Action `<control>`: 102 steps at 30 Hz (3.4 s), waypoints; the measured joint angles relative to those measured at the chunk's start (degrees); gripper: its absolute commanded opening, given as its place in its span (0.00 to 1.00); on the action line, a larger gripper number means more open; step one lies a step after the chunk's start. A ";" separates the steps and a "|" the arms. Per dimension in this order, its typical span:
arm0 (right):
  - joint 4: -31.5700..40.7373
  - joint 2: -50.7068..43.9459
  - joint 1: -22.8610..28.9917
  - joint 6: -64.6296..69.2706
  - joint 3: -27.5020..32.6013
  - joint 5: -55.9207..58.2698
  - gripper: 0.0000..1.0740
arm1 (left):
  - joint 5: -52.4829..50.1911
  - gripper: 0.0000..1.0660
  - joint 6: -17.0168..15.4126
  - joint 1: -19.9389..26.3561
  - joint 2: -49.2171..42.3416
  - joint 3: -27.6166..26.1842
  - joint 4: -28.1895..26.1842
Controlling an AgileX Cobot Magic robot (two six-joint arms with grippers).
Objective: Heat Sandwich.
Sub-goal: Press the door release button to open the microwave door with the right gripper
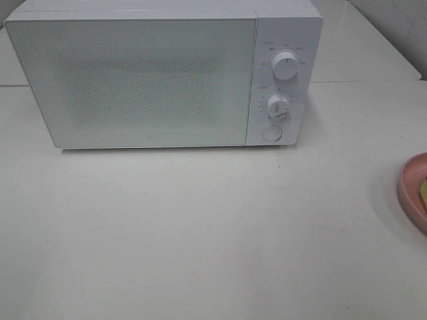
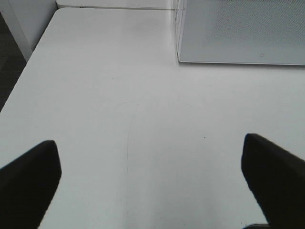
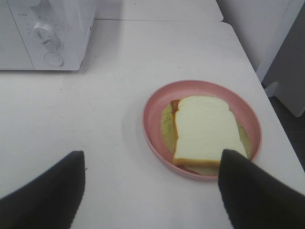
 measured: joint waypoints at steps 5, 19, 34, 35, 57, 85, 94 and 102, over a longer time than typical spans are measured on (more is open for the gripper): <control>0.00 0.00 0.00 0.00 0.00 0.00 0.70 | 0.00 0.92 0.00 0.00 0.00 0.00 0.00; 0.00 0.00 0.00 0.00 0.00 -0.23 0.70 | 0.00 0.92 0.00 0.00 0.00 0.00 0.00; 0.00 8.59 0.00 0.00 -0.63 -11.40 0.70 | 0.00 0.92 0.00 0.00 0.00 0.00 0.00; 0.00 8.59 0.00 0.00 -0.63 -11.40 0.70 | 0.00 0.92 0.00 0.00 0.00 0.00 0.00; 0.00 25.50 0.00 0.00 7.56 -39.71 0.70 | 0.00 0.92 0.00 0.00 0.00 0.00 0.00; 0.86 58.50 0.00 0.06 7.56 -80.16 0.70 | 0.00 0.92 0.00 0.00 0.00 0.00 0.00; 6.70 66.18 0.00 -4.13 8.94 -92.76 0.70 | 0.00 0.92 0.00 0.00 0.00 0.00 0.00; 17.88 70.07 5.44 -9.57 13.24 -104.85 0.70 | 0.00 0.92 0.00 0.00 0.00 0.00 0.00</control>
